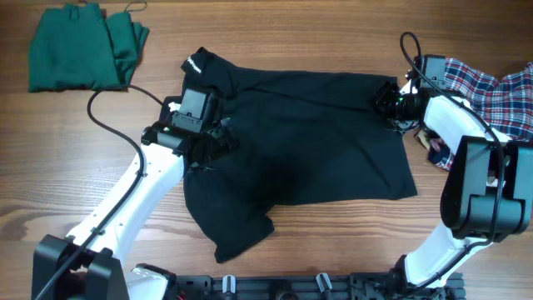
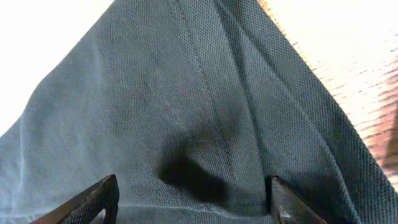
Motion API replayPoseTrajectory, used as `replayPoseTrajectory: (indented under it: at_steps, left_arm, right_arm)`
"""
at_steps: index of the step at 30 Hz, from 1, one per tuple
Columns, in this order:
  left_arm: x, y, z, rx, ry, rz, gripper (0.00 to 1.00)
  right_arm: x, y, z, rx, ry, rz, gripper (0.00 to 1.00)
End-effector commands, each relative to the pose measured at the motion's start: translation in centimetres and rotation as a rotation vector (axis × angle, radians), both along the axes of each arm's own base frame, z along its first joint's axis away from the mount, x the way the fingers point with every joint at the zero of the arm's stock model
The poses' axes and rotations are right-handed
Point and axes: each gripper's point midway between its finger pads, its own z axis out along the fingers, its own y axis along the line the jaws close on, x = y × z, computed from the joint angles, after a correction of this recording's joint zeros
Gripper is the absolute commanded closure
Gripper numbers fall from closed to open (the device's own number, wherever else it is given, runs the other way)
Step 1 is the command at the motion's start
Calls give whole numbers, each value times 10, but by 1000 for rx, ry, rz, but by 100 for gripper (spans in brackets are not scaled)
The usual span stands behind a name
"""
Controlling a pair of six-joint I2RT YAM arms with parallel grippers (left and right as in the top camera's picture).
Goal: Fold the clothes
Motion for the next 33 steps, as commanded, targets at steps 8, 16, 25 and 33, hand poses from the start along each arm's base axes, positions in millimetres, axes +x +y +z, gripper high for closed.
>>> replayPoseTrajectory:
  at_steps: [8, 16, 25, 33]
  left_arm:
    - [4, 2, 4, 10, -19, -2, 1]
    - [2, 2, 4, 11, -13, -2, 1]
    - [2, 2, 3, 12, -12, -2, 1]
    - [2, 2, 1, 15, -6, -2, 1]
  right_arm:
    - [7, 3, -7, 22, -9, 2, 47]
    - [8, 0, -7, 8, -14, -6, 76]
    - [26, -2, 4, 1, -87, -5, 96]
    - [85, -2, 60, 7, -336, 14, 96]
